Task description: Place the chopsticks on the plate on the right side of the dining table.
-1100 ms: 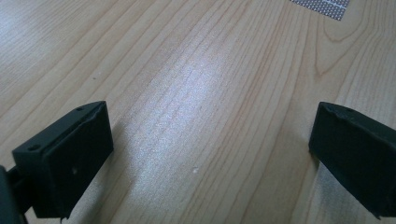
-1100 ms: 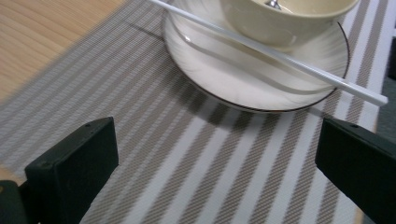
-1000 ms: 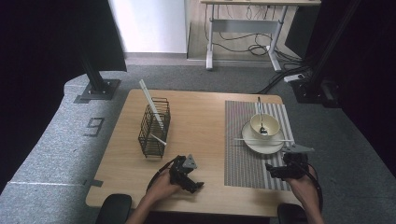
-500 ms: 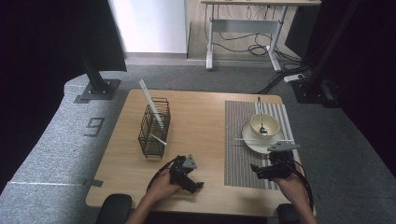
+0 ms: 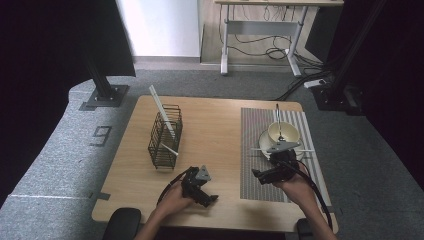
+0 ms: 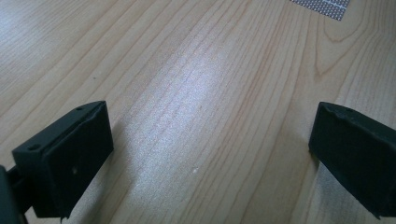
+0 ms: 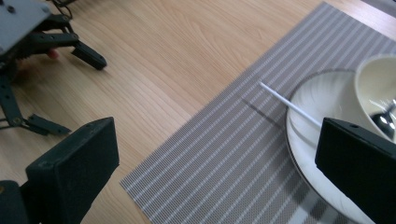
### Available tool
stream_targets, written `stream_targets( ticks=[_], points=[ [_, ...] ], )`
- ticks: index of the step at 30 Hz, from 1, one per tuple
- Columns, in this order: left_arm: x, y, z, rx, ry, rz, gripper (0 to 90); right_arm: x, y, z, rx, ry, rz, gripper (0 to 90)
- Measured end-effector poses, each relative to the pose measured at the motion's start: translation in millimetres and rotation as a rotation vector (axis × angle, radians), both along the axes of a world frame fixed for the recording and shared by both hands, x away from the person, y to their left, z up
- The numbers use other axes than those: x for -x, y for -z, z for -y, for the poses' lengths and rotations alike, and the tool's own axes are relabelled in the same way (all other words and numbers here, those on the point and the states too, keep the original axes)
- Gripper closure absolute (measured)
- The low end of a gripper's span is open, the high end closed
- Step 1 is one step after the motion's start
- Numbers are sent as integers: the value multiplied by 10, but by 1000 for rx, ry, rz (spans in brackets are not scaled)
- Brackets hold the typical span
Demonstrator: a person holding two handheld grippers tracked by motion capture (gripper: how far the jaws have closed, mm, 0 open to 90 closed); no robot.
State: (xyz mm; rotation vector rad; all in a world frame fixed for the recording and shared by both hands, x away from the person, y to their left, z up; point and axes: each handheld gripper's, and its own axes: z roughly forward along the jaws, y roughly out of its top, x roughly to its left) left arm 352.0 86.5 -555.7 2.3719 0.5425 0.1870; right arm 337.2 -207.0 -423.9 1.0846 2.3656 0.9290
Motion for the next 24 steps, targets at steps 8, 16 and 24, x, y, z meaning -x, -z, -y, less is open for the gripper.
stream_targets(
  ticks=[8, 16, 24],
  points=[
    [0, 0, 0, 0, 0, 0, 0, -131, -67, -262, 12, -60, -22, 0],
    [0, 1, 0, 0, 0, 1, 0, -253, -132, -466, 1, -108, -32, 0],
    [-1, 0, 0, -1, 0, 1, 0, -342, -197, -689, -7, -171, -42, 0]
  ],
)
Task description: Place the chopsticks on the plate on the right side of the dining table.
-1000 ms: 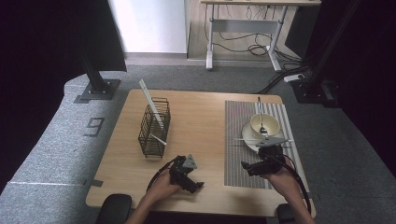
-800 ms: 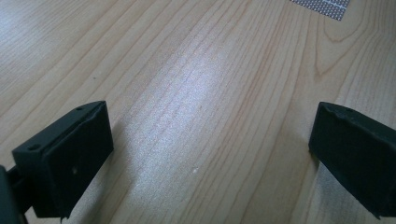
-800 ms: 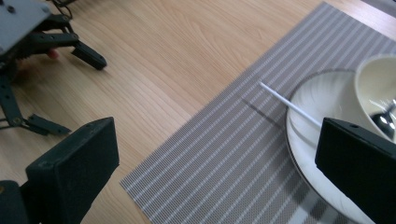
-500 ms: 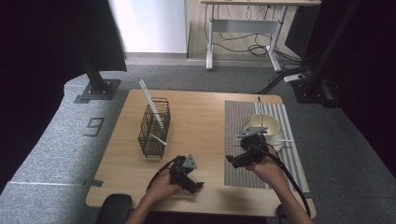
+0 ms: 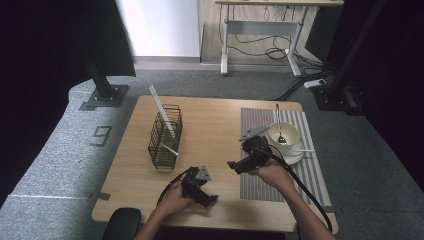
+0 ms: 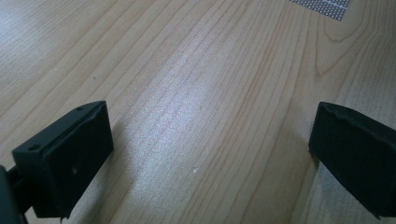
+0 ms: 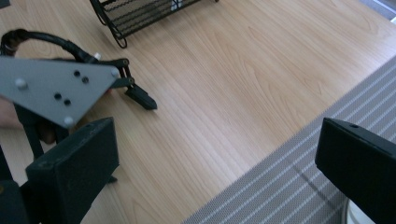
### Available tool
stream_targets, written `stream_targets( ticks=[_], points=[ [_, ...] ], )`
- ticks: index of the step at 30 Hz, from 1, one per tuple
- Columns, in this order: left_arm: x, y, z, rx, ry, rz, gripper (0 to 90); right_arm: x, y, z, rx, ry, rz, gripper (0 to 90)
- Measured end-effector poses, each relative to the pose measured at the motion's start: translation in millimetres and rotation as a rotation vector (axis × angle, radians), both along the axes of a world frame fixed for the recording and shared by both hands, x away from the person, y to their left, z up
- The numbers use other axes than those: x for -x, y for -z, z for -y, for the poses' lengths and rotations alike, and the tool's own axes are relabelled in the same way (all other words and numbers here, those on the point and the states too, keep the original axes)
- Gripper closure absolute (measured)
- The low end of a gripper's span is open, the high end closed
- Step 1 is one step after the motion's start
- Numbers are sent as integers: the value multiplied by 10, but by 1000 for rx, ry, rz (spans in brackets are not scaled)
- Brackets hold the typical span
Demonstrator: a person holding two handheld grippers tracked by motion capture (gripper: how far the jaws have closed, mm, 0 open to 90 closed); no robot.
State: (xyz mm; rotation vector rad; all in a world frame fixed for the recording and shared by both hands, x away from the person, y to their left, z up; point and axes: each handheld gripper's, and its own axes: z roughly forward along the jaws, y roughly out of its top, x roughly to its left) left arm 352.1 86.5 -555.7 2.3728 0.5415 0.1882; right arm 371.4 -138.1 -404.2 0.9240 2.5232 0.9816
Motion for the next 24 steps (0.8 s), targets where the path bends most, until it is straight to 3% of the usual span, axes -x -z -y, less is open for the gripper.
stream_targets(
  ticks=[11, 18, 22, 24],
  points=[
    [1, 1, 1, 2, -1, -1, 0, -142, -95, -420, 11, -80, 12, 0],
    [0, 0, 1, 1, 0, -1, 0, -234, -81, -637, -26, -124, -10, 0],
    [0, 0, 1, 1, 1, -2, 0, -257, -65, -736, -17, -142, -4, 0],
    [1, 0, 1, 1, 0, -1, 0, -272, -54, -835, -35, -177, -14, 0]
  ],
)
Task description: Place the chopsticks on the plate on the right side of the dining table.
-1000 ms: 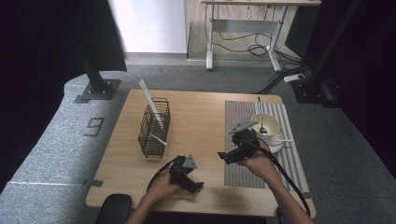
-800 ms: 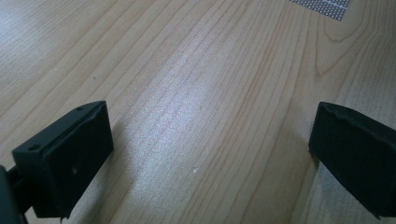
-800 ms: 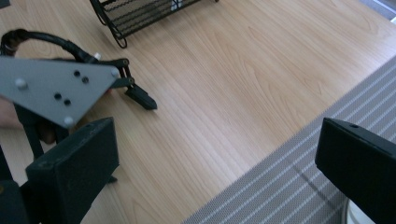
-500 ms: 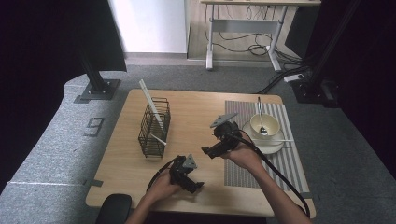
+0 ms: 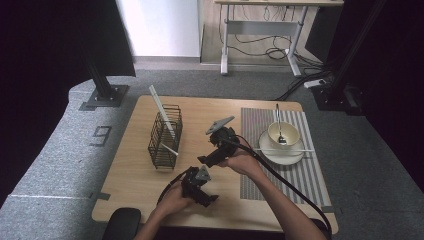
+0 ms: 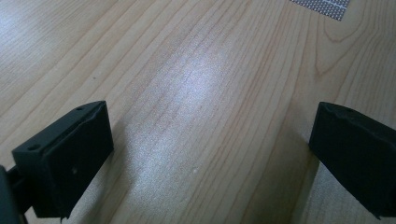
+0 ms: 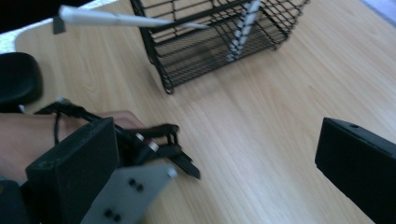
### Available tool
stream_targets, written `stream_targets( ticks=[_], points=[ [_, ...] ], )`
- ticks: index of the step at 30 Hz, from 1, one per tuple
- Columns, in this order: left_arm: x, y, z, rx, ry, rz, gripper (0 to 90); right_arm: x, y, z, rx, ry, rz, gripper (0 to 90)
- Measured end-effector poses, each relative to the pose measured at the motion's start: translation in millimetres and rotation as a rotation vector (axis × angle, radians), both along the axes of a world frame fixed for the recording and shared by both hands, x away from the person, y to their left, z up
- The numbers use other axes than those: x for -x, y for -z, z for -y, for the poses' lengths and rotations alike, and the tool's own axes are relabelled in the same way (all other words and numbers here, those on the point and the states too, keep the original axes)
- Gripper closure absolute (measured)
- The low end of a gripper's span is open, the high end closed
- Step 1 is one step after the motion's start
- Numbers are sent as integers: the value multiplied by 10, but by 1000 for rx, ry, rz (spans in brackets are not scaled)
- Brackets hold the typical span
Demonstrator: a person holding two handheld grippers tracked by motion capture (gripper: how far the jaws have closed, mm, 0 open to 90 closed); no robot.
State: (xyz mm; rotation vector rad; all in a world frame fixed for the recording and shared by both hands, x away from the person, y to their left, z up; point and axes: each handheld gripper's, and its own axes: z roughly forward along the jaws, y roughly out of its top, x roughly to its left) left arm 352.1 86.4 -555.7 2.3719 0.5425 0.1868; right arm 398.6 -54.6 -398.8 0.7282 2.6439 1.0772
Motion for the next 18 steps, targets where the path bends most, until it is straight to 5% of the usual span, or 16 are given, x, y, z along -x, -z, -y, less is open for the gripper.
stream_targets(
  ticks=[18],
  points=[
    [4, -3, 2, -3, -4, -2, 0, 10, 86, -578, -21, -124, 7, 140]
  ],
)
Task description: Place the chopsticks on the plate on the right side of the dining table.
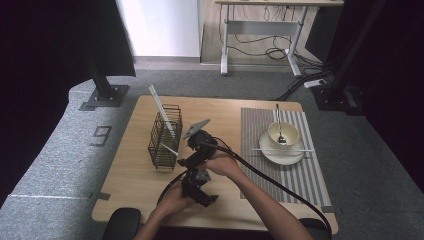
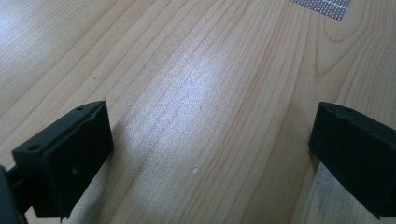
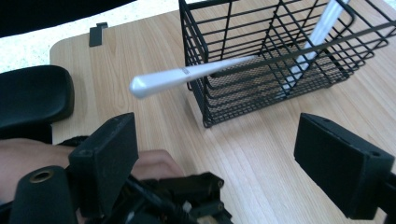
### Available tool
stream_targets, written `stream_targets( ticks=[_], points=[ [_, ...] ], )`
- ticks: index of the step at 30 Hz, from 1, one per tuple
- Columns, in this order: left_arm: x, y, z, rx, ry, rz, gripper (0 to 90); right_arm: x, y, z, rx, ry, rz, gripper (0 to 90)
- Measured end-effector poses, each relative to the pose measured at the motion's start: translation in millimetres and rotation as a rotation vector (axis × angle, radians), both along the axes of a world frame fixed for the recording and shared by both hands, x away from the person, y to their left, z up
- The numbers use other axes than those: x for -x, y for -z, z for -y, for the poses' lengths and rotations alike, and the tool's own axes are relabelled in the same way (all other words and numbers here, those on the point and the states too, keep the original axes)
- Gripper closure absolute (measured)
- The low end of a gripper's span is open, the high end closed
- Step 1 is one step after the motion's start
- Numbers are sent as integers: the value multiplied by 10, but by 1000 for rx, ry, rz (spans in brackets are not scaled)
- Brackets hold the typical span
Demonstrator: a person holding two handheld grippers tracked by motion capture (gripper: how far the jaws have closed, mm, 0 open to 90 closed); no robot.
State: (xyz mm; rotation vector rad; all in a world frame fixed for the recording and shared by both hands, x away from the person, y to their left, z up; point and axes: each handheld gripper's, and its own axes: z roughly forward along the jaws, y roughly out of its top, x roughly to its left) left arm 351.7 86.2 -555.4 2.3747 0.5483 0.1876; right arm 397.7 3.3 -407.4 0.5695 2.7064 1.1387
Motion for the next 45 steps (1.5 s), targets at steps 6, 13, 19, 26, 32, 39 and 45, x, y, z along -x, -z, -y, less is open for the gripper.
stream_targets(
  ticks=[6, 13, 19, 26, 32, 39, 45],
  points=[
    [-6, 0, -5, -5, 7, 5, 0, -25, 59, -118, -38, -11, 5, 278],
    [2, 2, 2, 5, -2, -1, 0, 7, 51, -179, -64, -32, 44, 524],
    [2, 4, 2, 5, -2, -1, 0, 28, 1, -193, -71, -9, 103, 629],
    [2, 4, 2, 5, -2, 0, 0, 4, -22, -196, -87, 19, 115, 689],
    [2, 6, 3, 8, -2, 1, 0, -11, -28, -187, -78, 47, 136, 726],
    [-1, 1, -1, 1, 3, 2, 0, 2, 39, -213, -36, 65, 172, 710],
    [2, 4, 1, 5, 0, -1, 0, 17, 28, -217, -24, 84, 221, 788]
  ],
)
